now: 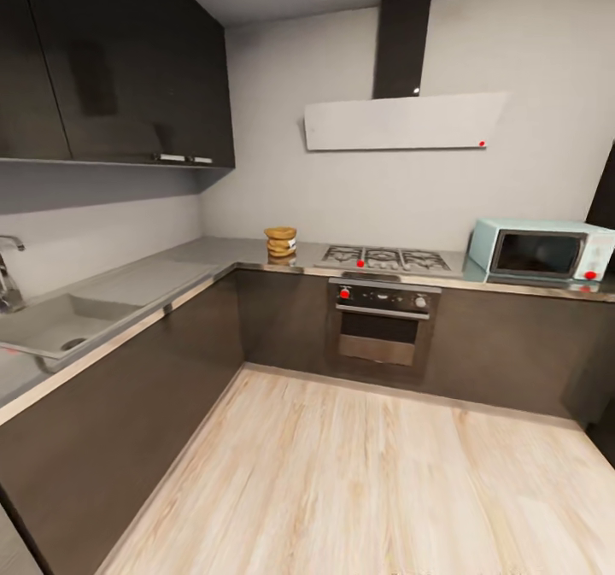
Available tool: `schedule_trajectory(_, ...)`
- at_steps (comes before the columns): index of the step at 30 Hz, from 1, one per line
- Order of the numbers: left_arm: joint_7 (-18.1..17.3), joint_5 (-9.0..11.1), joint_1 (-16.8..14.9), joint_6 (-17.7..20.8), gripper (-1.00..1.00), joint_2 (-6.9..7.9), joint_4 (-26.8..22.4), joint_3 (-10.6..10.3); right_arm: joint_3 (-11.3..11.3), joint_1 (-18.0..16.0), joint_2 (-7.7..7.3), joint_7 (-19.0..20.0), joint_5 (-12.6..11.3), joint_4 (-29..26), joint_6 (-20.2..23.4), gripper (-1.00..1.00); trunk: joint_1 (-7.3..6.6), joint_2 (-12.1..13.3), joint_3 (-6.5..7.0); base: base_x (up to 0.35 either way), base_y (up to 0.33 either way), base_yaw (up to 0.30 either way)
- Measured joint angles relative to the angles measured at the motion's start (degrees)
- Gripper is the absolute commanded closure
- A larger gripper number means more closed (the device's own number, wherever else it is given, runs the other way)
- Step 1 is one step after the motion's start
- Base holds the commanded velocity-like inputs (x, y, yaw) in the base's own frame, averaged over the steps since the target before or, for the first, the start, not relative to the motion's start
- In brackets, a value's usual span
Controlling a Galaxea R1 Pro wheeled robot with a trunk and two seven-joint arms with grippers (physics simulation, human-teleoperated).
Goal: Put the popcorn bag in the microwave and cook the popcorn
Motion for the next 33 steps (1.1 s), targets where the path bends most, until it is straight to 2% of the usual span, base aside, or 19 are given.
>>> schedule_trajectory(1, 0.01, 2.49, 0.00, -0.04, -1.00, 0.26, -0.01, 0.40, 0.00, 0.00, -0.02, 0.06, 0.00, 0.00, 0.00, -1.00, 0.00, 0.00, 0.04, 0.000, 0.000, -0.294)
schedule_trajectory(5, 0.03, 4.88, 0.00, -0.06, -1.00, 0.50, -0.03, 0.70, 0.00, 0.00, 0.01, 0.12, 0.00, 0.01, 0.01, -1.00, 0.00, 0.00, 0.22, 0.000, 0.000, -0.293)
schedule_trajectory(33, -0.13, 4.73, 0.00, 0.03, -1.00, 0.20, -0.03, 0.25, -0.09, 0.00, -0.05, 0.13, -0.09, 0.01, -0.01, -1.00, 0.00, 0.00, 1.43, 0.000, 0.000, -0.292)
